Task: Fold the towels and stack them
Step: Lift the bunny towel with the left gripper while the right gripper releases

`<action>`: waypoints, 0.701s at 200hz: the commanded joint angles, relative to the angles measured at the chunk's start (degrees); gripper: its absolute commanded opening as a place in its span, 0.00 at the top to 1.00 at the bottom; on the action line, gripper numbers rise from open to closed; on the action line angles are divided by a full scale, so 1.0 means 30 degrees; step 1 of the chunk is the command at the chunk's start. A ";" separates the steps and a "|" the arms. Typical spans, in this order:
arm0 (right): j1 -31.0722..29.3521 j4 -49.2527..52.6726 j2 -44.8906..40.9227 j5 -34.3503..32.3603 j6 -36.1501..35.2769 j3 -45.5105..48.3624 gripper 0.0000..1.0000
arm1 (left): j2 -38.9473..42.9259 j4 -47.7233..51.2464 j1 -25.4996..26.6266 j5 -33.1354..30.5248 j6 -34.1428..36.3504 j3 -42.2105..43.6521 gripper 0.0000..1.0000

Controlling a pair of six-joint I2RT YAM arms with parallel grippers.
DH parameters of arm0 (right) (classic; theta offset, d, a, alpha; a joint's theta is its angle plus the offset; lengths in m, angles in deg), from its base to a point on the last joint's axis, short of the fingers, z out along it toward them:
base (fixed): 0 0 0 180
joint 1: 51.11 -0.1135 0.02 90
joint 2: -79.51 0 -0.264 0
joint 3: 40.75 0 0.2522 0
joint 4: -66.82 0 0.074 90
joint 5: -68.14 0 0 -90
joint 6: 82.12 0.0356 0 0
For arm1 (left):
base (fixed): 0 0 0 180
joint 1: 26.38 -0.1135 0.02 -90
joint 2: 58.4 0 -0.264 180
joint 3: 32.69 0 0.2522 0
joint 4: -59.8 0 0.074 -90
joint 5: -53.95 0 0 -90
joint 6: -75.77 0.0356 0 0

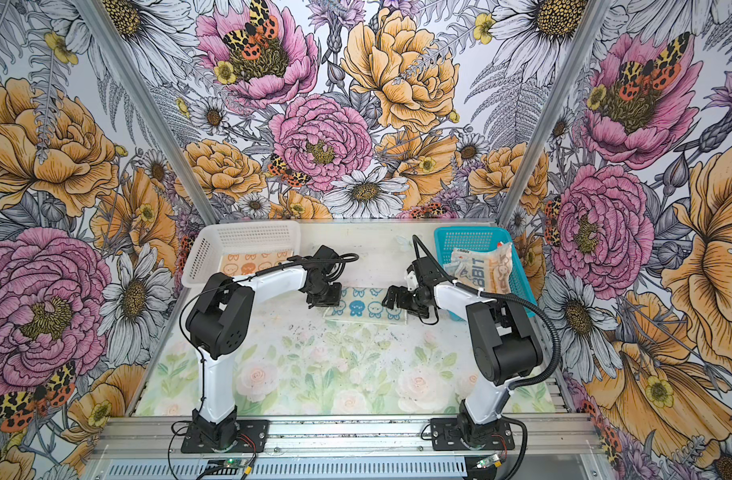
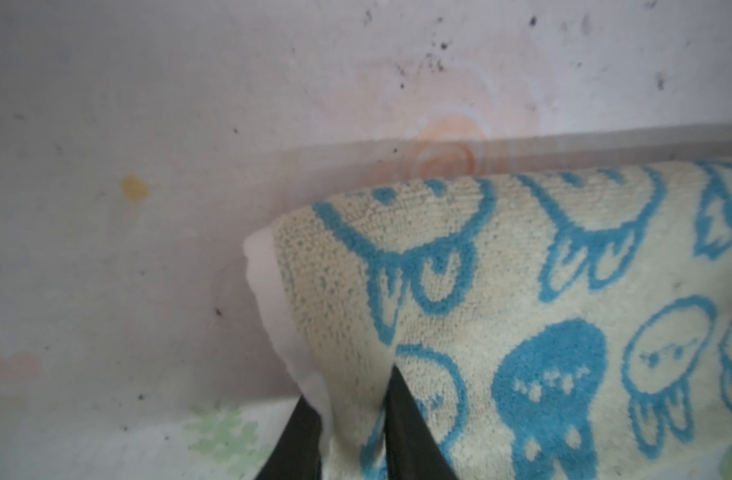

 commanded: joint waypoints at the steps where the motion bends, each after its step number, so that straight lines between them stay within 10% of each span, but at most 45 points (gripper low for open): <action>1: -0.0184 -0.0608 0.0397 0.0305 0.0253 0.0273 0.01 | -0.1207 0.1209 0.0312 -0.0670 0.0204 -0.0003 0.84; 21: -0.0170 -0.0631 0.0296 0.0357 0.0187 0.0173 0.01 | -0.1149 0.2249 0.0193 -0.1477 0.0697 -0.0935 1.00; 140: -0.0708 -0.0569 0.2726 0.1493 -0.0196 -0.5457 0.01 | -0.0535 1.0960 -0.2556 -0.7742 0.4083 -1.1649 1.00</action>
